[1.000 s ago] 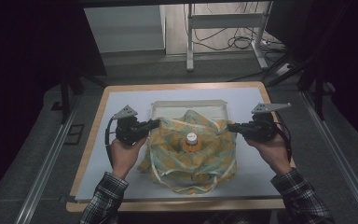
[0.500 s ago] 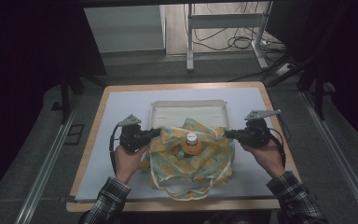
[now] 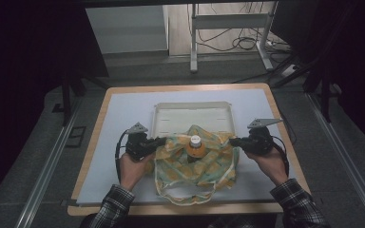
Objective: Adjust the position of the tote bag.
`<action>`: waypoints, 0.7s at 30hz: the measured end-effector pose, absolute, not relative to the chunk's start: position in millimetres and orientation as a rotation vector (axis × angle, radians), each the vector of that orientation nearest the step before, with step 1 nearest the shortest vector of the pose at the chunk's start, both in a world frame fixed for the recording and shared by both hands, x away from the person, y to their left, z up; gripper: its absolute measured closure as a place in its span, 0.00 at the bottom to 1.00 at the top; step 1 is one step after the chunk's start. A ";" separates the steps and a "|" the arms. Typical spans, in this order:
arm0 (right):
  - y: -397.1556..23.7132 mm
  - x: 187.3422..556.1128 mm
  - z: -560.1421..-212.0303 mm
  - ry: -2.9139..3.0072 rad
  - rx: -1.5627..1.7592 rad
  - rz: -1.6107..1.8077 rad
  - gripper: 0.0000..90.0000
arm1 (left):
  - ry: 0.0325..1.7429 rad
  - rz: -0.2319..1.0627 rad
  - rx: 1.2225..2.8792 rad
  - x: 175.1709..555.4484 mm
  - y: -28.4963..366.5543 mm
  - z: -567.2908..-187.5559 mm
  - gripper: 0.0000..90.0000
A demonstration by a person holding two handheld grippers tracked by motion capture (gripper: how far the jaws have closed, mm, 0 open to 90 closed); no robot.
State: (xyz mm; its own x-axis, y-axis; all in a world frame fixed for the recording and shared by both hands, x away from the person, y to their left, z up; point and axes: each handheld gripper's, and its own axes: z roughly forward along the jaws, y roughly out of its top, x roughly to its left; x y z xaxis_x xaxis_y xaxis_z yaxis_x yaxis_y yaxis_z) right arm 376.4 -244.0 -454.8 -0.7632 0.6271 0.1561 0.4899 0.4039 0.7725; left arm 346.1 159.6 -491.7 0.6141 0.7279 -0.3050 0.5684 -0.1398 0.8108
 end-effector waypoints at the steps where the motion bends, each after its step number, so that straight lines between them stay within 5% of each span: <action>1: -244.0 376.4 -454.8 2.495 1.002 1.290 0.99 | 1.047 0.196 1.820 346.1 159.6 -491.7 0.98; 7: -244.5 375.7 -460.3 2.501 1.008 1.292 0.98 | 1.043 0.183 1.825 345.5 157.6 -495.1 0.97; 21: -251.5 363.6 -450.8 2.510 0.998 1.342 0.82 | 1.001 0.151 1.775 328.0 164.8 -486.6 0.62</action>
State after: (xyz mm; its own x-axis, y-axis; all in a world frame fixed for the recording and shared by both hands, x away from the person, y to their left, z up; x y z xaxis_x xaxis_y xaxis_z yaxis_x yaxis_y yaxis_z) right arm 363.6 -251.5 -450.8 -0.7740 0.6043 0.1889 0.4926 0.3874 0.7793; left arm 328.0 164.8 -486.6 0.6429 0.6849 -0.3428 0.5535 -0.1061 0.8261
